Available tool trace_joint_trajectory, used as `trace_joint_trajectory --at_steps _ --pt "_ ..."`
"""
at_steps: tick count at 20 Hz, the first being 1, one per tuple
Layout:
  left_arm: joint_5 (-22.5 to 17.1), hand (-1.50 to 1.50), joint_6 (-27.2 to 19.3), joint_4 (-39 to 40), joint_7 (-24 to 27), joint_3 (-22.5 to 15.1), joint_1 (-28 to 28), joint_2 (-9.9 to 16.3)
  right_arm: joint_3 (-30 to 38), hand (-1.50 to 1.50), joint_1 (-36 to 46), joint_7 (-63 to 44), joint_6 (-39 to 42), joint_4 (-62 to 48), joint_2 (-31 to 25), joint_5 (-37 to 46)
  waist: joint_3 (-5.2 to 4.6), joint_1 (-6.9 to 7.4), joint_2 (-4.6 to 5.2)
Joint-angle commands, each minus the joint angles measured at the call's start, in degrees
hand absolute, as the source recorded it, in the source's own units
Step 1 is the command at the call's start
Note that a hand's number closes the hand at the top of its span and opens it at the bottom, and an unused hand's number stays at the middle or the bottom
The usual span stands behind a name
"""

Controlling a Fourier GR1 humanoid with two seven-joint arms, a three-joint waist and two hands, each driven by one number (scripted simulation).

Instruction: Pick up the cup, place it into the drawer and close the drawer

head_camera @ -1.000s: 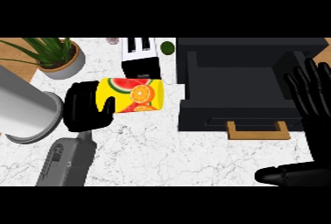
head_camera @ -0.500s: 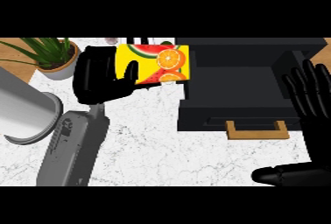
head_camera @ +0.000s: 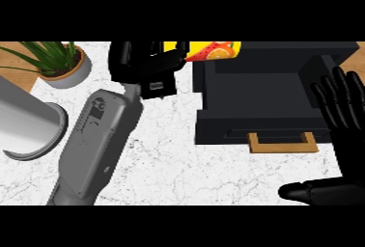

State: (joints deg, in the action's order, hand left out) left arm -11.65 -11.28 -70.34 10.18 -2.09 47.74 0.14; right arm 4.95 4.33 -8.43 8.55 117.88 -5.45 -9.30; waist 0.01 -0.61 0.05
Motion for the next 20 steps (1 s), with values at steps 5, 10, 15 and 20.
trace_joint_trajectory --at_steps 5,10,15,20 --pt "0.6 1.5 -1.8 11.6 -1.4 -0.7 10.3 -0.1 -0.3 -1.5 -4.8 -0.1 0.8 5.5 0.2 -0.7 0.0 -0.39 -0.01" --pt "-5.1 1.5 -8.6 21.7 3.4 -5.9 16.6 -0.1 1.8 -1.5 4.6 -3.7 -0.7 0.7 -1.5 -2.0 0.0 -0.75 0.21" --pt "-9.4 1.5 -9.8 30.1 4.4 -7.5 22.3 -0.1 1.0 -1.5 -1.6 1.7 2.0 0.0 -0.8 -1.0 0.04 -1.24 0.29" --pt "-14.5 1.5 -10.7 37.8 7.3 -11.2 25.2 -0.1 0.5 -1.5 3.3 -0.6 0.0 -2.3 -0.7 0.2 0.03 -1.8 0.52"
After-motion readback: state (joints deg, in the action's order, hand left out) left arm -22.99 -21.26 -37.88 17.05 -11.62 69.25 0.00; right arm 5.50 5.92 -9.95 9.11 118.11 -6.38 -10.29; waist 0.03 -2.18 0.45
